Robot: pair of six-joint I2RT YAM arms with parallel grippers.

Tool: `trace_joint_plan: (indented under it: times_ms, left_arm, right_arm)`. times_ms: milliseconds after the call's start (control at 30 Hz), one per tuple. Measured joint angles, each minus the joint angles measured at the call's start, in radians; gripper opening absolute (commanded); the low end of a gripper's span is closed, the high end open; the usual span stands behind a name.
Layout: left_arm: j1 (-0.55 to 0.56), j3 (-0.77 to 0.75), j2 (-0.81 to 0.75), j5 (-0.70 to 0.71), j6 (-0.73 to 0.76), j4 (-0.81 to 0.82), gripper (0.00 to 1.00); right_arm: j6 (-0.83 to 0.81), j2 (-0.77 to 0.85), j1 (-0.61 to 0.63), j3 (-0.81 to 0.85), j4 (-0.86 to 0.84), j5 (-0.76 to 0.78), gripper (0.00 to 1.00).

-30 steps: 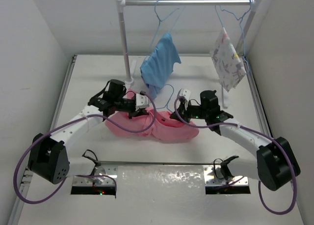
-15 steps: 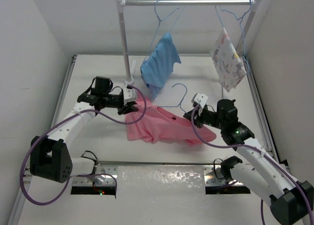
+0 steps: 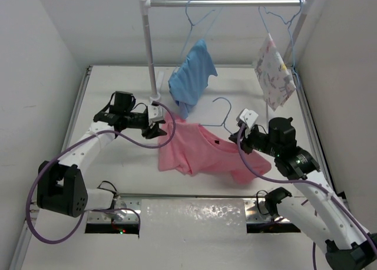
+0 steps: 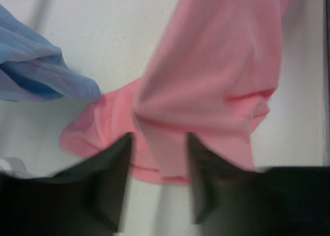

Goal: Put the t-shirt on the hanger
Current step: Place the hanger at the clothesline.

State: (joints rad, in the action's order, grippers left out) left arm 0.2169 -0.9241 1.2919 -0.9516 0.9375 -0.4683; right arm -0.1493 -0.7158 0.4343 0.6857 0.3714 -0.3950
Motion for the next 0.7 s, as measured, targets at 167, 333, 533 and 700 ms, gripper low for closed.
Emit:
trace_joint_plan:
  times_ms: [167,333,533,700]
  left_arm:
    - [-0.013,-0.012,0.024,-0.008,-0.032,-0.023,0.67]
    - [-0.013,-0.055,0.025,0.014,-0.13,-0.029,0.68]
    - [-0.013,-0.059,-0.002,0.129,-0.243,-0.022,0.68]
    - [-0.014,-0.043,-0.057,0.175,-0.271,-0.015,0.68]
  right_arm:
    - [0.029,0.024,-0.003,0.074,0.09,0.127,0.0]
    - [0.069,-0.042,-0.003,0.267,0.247,0.357,0.0]
    - [0.094,-0.317,-0.004,0.688,0.441,0.66,0.0]
    - [0.065,-0.593,-0.008,1.052,0.494,0.797,0.0]
